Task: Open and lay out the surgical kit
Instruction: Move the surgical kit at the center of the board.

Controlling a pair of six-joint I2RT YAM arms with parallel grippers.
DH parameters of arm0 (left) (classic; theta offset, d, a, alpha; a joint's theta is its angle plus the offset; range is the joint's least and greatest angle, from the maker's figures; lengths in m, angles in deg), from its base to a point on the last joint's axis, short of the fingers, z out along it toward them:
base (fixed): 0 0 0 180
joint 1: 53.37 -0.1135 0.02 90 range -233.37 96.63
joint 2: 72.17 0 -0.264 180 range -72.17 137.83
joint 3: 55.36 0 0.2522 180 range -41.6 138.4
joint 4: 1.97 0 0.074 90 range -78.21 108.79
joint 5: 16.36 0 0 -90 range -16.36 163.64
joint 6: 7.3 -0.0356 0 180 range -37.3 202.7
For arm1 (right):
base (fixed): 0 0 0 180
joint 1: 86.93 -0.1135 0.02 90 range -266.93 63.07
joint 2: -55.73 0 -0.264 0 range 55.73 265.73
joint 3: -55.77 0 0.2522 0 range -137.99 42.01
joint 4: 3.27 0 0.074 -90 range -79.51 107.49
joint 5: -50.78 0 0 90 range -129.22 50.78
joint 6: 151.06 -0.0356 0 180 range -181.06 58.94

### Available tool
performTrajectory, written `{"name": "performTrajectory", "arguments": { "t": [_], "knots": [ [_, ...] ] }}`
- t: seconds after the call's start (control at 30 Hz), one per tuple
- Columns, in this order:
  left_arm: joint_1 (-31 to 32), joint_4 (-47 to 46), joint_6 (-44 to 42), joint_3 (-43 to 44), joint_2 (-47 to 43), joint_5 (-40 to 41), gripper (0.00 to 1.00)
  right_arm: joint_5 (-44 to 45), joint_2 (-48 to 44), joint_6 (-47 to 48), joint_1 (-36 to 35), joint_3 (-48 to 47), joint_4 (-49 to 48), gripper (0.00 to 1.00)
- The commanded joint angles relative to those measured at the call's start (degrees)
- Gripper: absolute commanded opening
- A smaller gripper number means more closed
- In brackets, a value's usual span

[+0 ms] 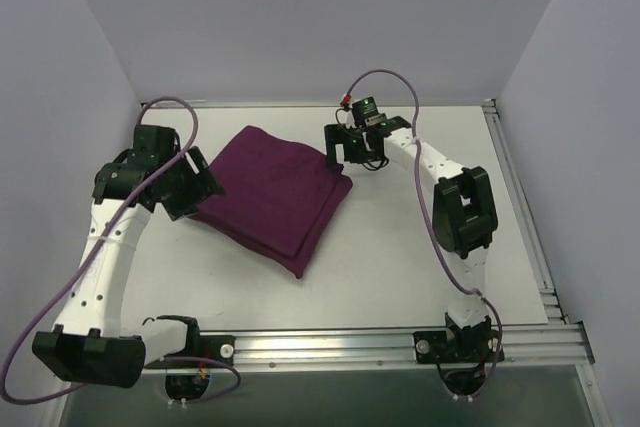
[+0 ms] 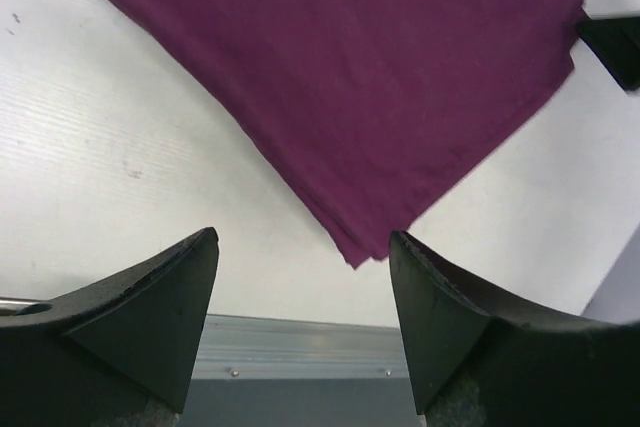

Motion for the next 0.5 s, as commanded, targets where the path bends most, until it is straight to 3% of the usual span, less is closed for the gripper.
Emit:
{"name": "performTrajectory", "arguments": {
  "t": [0.0, 0.07, 0.13, 0.2, 0.23, 0.27, 0.3, 0.33, 0.37, 0.47],
  "knots": [
    [-1.1, -5.3, -1.2, 4.8, 6.3, 5.6, 0.77, 5.8, -11.3, -1.4, -0.8, 1.0, 6.6, 1.00],
    [-2.4, -6.3, -2.3, 6.8, 9.0, 9.1, 0.74, -0.4, -16.2, -3.4, 1.1, 5.1, 7.2, 1.00],
    [-4.0, -7.0, -3.1, 8.4, 13.0, 13.3, 0.62, -6.3, -19.0, -4.0, 3.4, 11.1, 7.8, 1.00],
    [-4.8, -8.2, -4.0, 9.5, 16.1, 16.3, 0.53, -6.4, -24.2, -3.8, 4.3, 15.4, 7.2, 1.00],
    [-5.4, -9.2, -5.3, 10.0, 17.5, 17.1, 0.47, -5.7, -25.4, -3.8, 4.3, 19.0, 7.1, 0.95],
    [-6.1, -9.3, -5.7, 11.0, 18.7, 20.1, 0.31, -5.3, -27.7, -3.9, 4.3, 20.8, 6.5, 0.88],
    [-6.4, -9.8, -6.5, 11.5, 21.5, 21.5, 0.22, -5.7, -28.4, -3.9, 4.3, 22.3, 6.5, 0.80],
    [-6.9, -10.1, -7.5, 12.1, 23.2, 22.4, 0.15, -5.8, -28.9, -4.1, 4.3, 23.4, 6.9, 0.42],
    [-7.7, -10.1, -8.2, 12.9, 24.7, 23.5, 0.02, -6.3, -30.0, -4.5, 4.2, 25.9, 6.6, 0.25],
    [-7.6, -10.6, -11.4, 15.9, 31.4, 27.1, 0.02, -9.0, -31.8, -6.3, 3.5, 29.8, 4.4, 0.17]
  ]
}}
